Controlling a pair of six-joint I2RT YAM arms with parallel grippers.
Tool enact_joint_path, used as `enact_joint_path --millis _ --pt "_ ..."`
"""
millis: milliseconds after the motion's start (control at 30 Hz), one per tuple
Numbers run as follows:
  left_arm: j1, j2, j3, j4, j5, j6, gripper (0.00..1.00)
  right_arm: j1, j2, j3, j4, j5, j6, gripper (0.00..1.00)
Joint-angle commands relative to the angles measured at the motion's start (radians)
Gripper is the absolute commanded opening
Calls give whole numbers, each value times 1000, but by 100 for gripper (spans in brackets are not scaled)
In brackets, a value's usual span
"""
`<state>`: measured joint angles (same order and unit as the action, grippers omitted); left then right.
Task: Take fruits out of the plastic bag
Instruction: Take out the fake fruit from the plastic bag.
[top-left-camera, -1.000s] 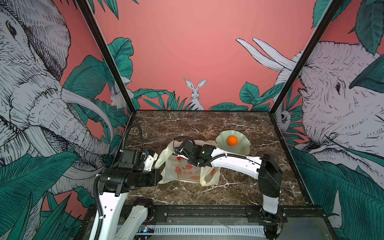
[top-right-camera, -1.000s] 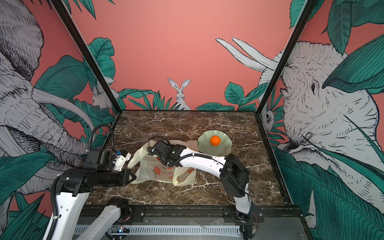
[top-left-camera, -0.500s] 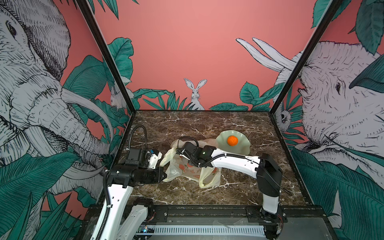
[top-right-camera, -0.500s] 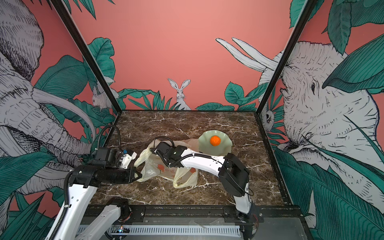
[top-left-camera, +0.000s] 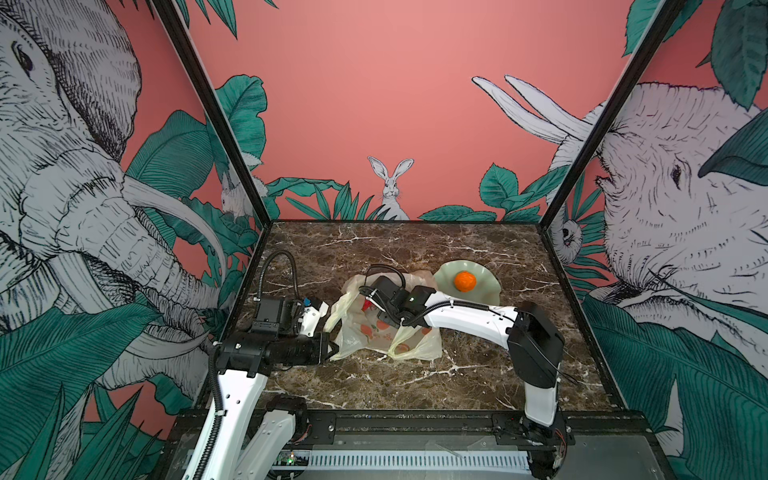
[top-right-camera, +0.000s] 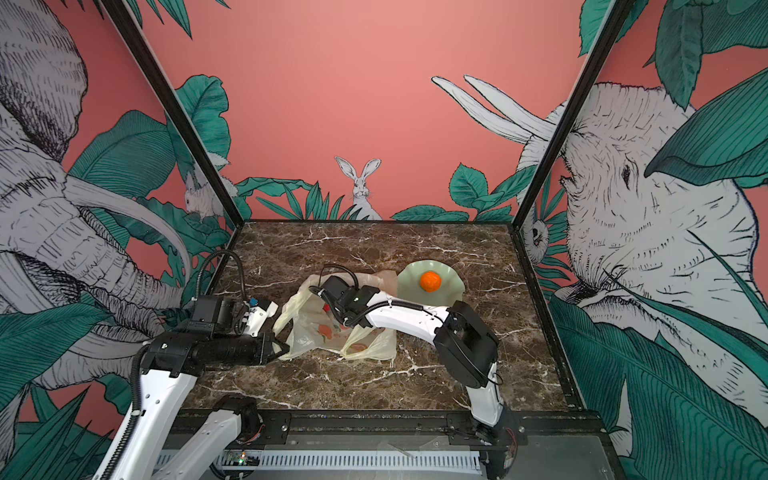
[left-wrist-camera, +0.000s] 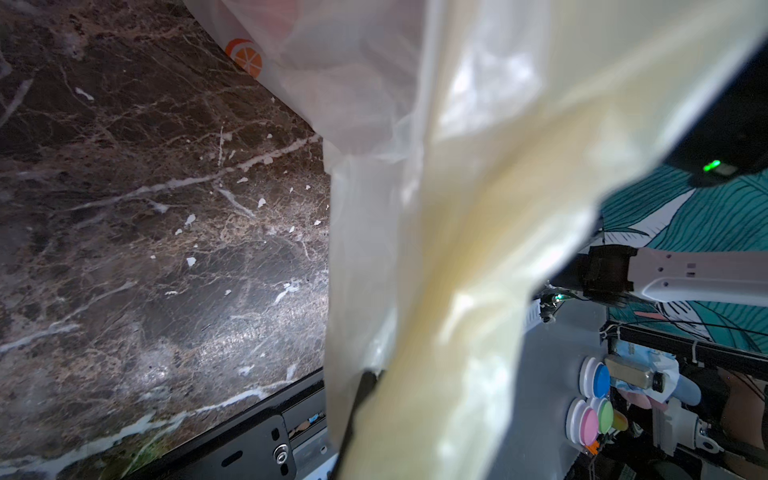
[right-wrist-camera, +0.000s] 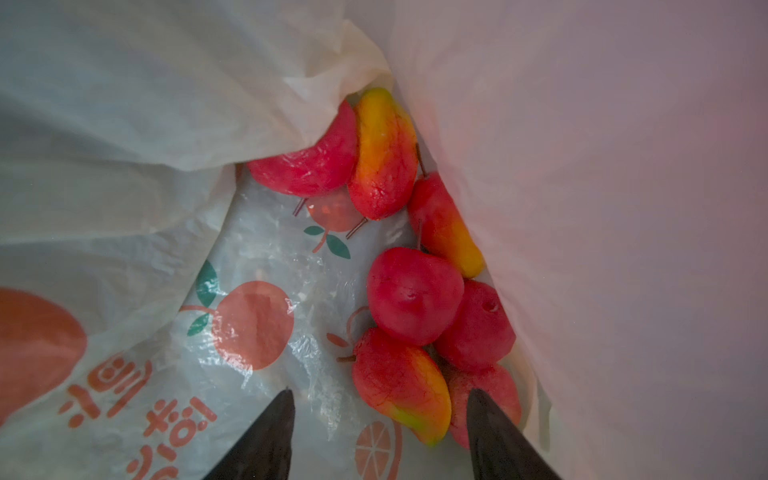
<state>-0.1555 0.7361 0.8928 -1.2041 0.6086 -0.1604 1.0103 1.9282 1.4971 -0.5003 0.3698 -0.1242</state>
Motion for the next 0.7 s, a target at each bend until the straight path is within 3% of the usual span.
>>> enact_joint_path --millis 0,467,667 --pt "-3 -12 -24 -42 26 15 0 -52 17 5 58 -21 114 67" --pt "-30 6 -41 -35 42 21 0 -129 50 -65 252 -145 284 76" --pt "-97 8 -61 -16 5 9 0 -144 69 -92 333 -129 332 79"
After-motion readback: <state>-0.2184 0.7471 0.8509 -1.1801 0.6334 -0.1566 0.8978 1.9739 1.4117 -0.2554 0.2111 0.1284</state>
